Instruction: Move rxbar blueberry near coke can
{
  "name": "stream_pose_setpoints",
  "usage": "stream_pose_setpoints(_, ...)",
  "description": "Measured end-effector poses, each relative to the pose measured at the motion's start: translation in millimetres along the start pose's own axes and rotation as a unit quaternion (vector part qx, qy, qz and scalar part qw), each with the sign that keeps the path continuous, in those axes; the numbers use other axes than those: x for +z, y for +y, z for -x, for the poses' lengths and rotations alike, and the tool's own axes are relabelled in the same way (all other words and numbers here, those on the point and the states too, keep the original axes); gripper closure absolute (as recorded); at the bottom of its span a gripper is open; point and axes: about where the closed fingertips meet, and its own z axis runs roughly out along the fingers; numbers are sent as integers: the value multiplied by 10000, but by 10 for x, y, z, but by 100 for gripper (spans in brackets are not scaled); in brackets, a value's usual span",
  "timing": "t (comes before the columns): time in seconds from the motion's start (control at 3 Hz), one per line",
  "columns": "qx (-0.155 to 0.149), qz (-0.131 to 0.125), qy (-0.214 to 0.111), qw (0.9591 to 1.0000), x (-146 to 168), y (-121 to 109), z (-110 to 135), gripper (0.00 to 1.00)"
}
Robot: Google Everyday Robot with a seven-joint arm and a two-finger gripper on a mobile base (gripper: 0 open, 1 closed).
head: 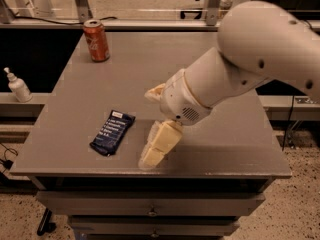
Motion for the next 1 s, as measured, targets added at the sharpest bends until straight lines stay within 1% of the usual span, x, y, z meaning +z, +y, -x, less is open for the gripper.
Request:
stream_pose_setpoints(0.33,-51,235,-366,9990,386,-7,208,0)
stream_pose_setpoints(0.67,-65,414,-660,9969,719,2,398,0)
stream_pose_setpoints(1.0,-54,498,-835,9953,912,-2,514,0)
